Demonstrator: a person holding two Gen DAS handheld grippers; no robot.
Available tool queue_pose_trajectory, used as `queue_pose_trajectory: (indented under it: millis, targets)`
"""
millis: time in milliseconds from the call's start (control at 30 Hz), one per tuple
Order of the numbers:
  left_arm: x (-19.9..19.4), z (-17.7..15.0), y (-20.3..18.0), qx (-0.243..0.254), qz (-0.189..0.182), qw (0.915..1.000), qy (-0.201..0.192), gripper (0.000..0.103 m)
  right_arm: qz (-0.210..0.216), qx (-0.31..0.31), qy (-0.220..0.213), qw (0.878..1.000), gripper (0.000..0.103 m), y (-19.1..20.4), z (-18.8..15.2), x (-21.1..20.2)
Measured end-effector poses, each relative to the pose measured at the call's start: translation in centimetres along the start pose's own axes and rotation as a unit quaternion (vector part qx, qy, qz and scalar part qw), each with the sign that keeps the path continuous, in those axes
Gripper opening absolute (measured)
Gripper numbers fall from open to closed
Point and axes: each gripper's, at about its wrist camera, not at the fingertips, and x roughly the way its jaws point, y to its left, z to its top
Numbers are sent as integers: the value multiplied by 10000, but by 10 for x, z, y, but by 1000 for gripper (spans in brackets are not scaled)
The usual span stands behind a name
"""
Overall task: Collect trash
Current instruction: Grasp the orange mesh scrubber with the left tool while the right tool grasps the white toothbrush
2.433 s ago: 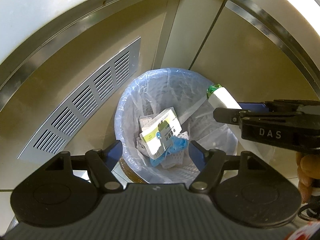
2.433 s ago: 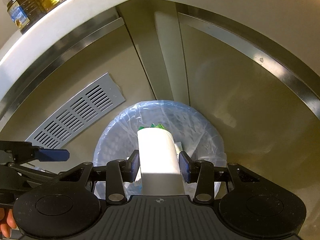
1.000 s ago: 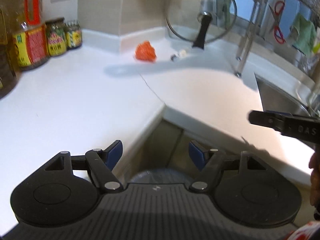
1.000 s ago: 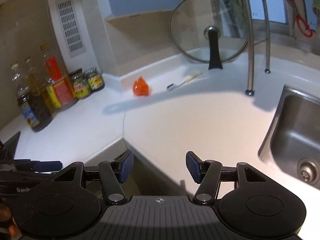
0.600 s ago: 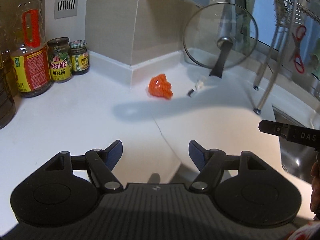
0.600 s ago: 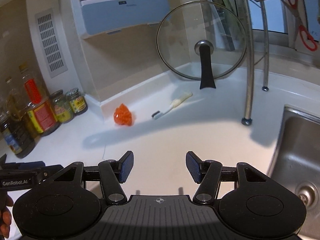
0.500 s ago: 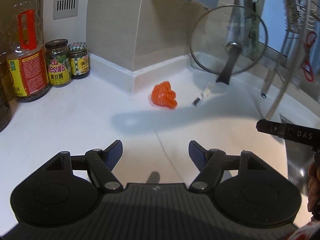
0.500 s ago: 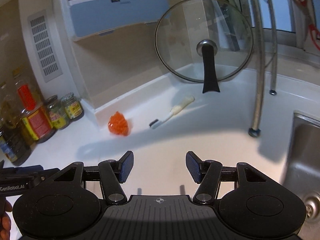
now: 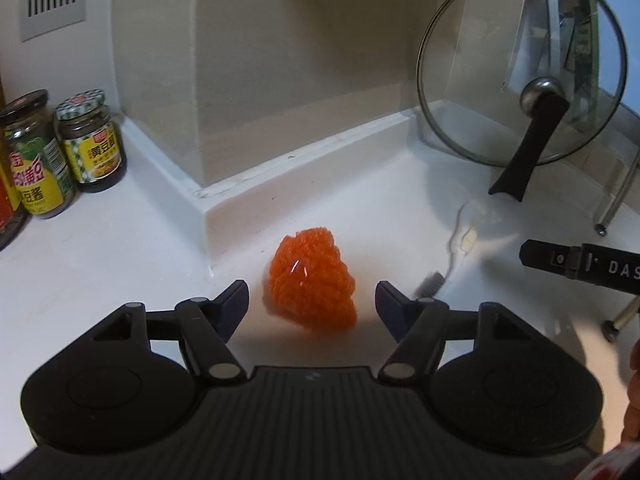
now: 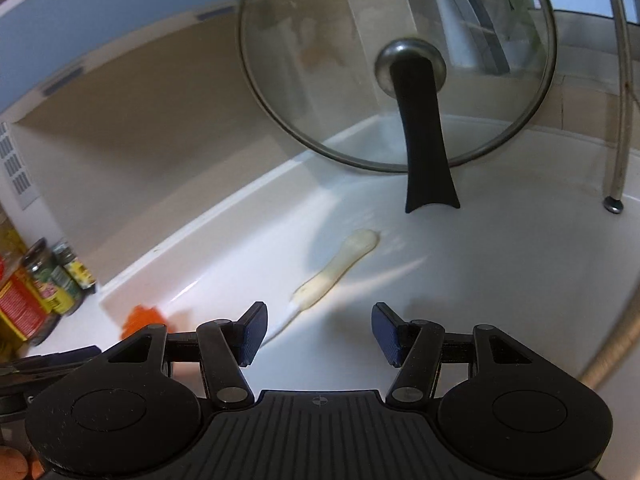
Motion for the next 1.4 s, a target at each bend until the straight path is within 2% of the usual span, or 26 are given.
queue_pose_trajectory:
  millis: [67, 133, 167, 333, 500, 833, 933, 1000, 1067, 1133, 1400]
  targets:
    - [9, 3, -4, 53, 97, 9999, 55, 60, 4, 18, 48, 10000, 58, -5, 2, 10]
    - [16, 4, -4, 73, 131, 9998, 113, 46, 2, 34, 91, 10000, 58, -7, 5, 19]
    - [19, 5, -4, 77, 140, 9998, 147, 42, 14, 41, 104, 9999, 58, -8, 6, 23]
    - [18, 7, -3, 108, 135, 9998, 93, 31, -2, 3, 224, 9997, 58, -4, 13, 46]
    - [2, 12, 4, -14, 93, 10000, -26, 30, -53, -137, 405, 9991, 58, 6, 15, 72]
    - [-20, 15, 16, -106, 95, 9997, -188, 30, -437, -878, 403, 9944, 57, 33, 10, 93]
    - [-23, 14, 18, -127, 59, 9997, -183, 30, -541, -1206, 403, 9904, 51, 42, 6, 96]
    - [-24, 13, 19, -136, 48, 9997, -180, 30, -592, -1385, 398, 9878, 42, 46, 4, 97]
    - [-25, 11, 20, -160, 34, 9997, -169, 30, -559, -1474, 398, 9867, 29, 47, 3, 97]
    - [-27, 9, 21, -174, 31, 9997, -164, 30, -544, -1540, 405, 9857, 22, 49, 2, 97]
    - [-34, 2, 26, -203, -1, 9997, -130, 30, -344, -1508, 372, 9873, 21, 47, -4, 85]
